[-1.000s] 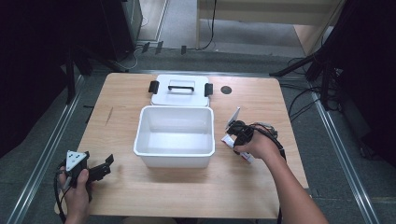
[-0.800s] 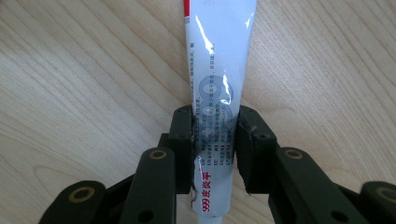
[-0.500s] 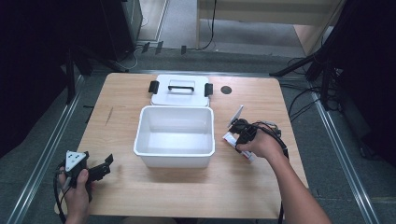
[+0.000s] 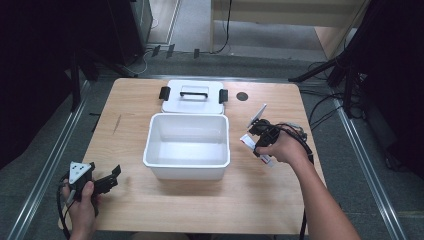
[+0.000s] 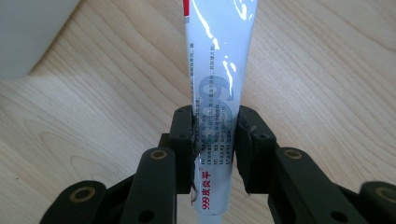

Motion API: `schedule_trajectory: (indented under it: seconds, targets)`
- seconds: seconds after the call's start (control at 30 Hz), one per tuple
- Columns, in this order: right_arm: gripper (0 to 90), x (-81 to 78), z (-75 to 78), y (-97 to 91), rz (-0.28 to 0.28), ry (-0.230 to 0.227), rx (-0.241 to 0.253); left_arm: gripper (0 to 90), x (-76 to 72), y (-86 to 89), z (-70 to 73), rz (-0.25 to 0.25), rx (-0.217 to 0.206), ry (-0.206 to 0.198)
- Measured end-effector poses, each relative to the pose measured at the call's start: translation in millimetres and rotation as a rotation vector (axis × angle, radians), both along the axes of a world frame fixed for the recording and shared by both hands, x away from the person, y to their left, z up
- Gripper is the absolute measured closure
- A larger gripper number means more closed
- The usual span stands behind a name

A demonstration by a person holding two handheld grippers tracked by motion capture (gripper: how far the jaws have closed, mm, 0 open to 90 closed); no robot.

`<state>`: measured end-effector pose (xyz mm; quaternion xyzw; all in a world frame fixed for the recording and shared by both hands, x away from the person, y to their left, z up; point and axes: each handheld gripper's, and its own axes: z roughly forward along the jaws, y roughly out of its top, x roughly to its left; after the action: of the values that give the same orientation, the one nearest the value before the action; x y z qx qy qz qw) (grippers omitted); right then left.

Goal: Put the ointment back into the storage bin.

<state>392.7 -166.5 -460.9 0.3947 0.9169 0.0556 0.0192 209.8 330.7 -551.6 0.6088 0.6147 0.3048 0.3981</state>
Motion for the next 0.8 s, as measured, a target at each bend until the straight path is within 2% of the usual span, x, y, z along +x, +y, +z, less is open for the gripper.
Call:
schedule_trajectory:
  seconds: [0.3, 0.5, 0.6, 0.77, 0.8]
  targets:
    - [71.1, 0.7, 12.7, 2.1, -0.012, -0.010, 0.013, 7.1, 0.2, 0.2, -0.1, 0.001, -0.004, -0.001]
    - [71.1, 1.0, 22.6, 3.0, -0.014, -0.010, 0.039, 7.1, 0.1, 0.2, 0.0, -0.002, -0.003, 0.000]
    - [71.2, 2.1, 31.4, 3.2, -0.011, -0.019, 0.057, 7.1, 0.1, 0.2, 0.0, -0.003, -0.004, 0.000]
    - [71.2, 3.3, 41.0, 5.9, -0.014, -0.020, 0.050, 7.1, 0.2, 0.3, 0.0, -0.003, -0.003, 0.001]
    - [71.2, 4.3, 47.6, 8.5, -0.011, -0.023, 0.054, 7.1, 0.2, 0.3, 0.0, -0.003, -0.003, 0.001]
